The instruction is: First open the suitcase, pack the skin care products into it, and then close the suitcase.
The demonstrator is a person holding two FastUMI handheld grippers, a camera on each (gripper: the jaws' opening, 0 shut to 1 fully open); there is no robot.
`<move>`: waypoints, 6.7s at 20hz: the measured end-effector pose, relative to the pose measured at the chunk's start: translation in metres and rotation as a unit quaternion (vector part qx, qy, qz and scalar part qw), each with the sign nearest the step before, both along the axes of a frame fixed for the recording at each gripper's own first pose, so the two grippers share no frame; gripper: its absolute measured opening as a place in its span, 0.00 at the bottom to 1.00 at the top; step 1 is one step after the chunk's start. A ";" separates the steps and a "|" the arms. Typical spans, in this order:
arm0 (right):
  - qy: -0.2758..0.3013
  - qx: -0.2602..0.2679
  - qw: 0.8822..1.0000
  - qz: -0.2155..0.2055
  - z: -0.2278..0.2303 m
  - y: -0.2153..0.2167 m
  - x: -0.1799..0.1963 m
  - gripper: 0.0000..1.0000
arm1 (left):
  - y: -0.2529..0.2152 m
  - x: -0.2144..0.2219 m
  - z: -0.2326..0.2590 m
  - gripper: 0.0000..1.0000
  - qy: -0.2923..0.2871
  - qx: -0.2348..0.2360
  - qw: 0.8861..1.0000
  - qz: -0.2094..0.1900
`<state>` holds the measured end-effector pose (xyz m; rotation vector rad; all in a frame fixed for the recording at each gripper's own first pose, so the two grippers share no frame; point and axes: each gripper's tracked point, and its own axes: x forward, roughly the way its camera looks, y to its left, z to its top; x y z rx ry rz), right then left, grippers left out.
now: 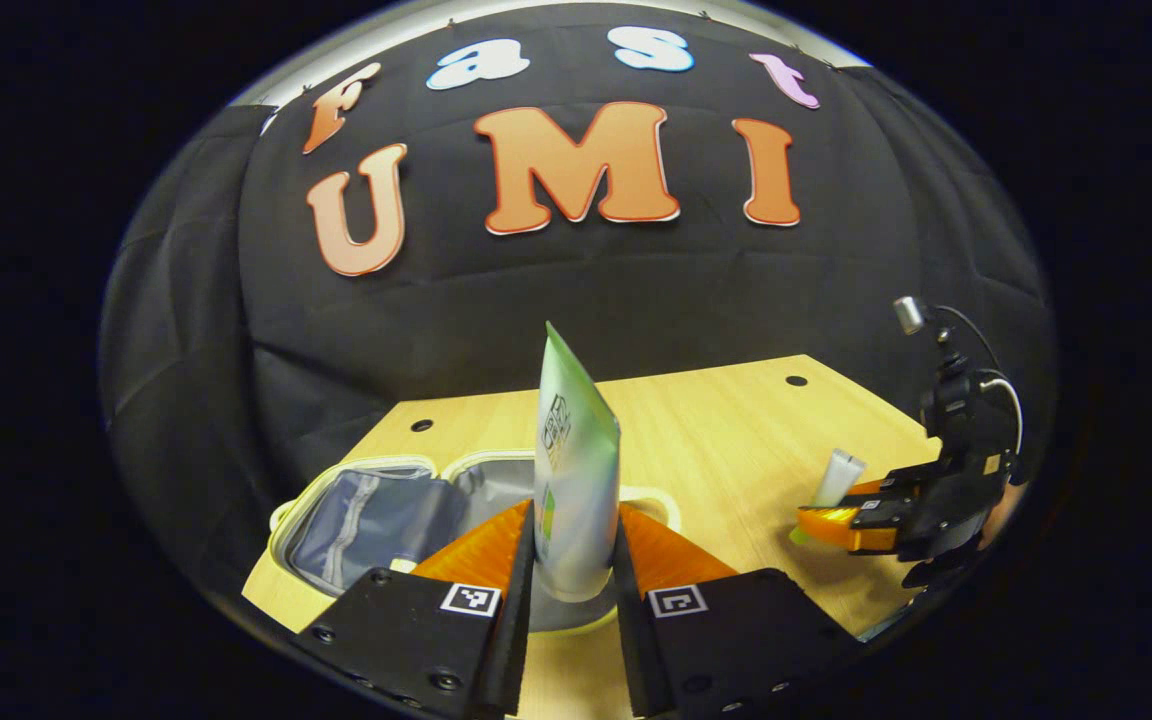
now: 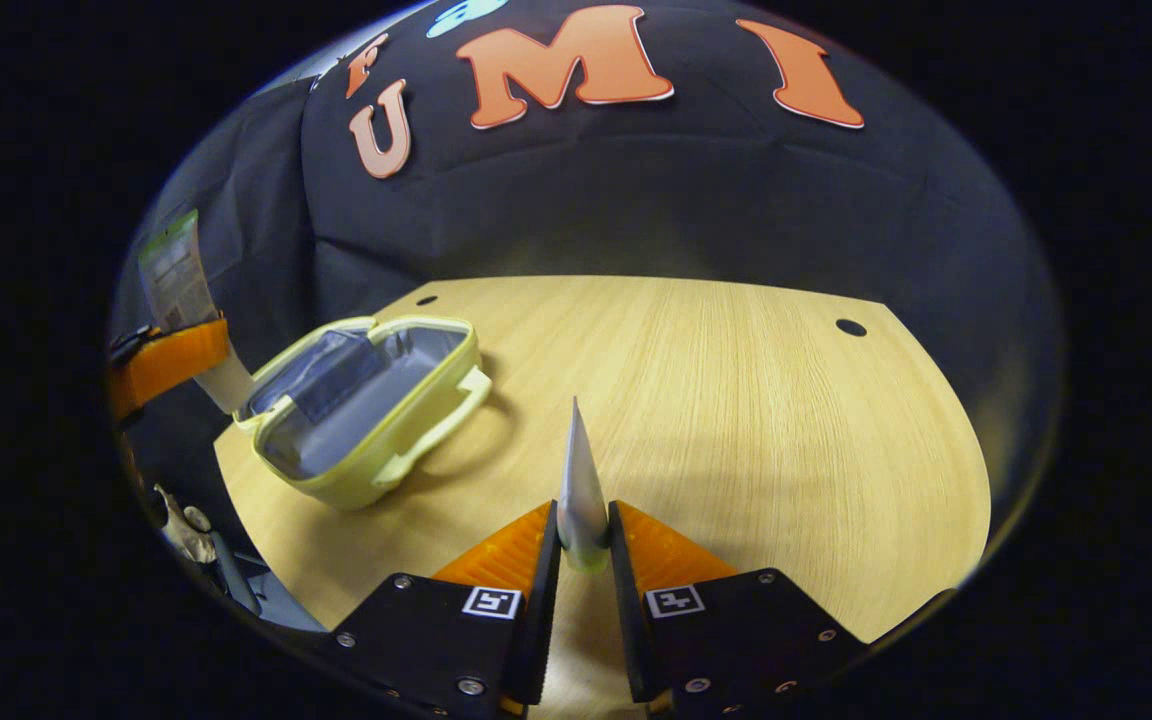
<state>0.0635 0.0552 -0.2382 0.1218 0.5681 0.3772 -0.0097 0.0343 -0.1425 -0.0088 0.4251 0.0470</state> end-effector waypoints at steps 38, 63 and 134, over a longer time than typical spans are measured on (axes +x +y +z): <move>0.054 -0.008 0.998 -0.036 0.042 0.204 0.036 0.32 | 0.086 0.070 -0.213 0.50 0.292 -0.146 0.937 -0.125; 0.121 -0.013 0.987 -0.102 0.019 0.222 0.060 0.45 | 0.451 0.003 -0.152 0.95 0.161 -0.267 0.934 0.171; -0.114 -0.035 0.987 -0.105 0.133 -0.022 -0.008 0.94 | -0.021 0.066 0.069 0.08 0.041 -0.174 0.974 -0.138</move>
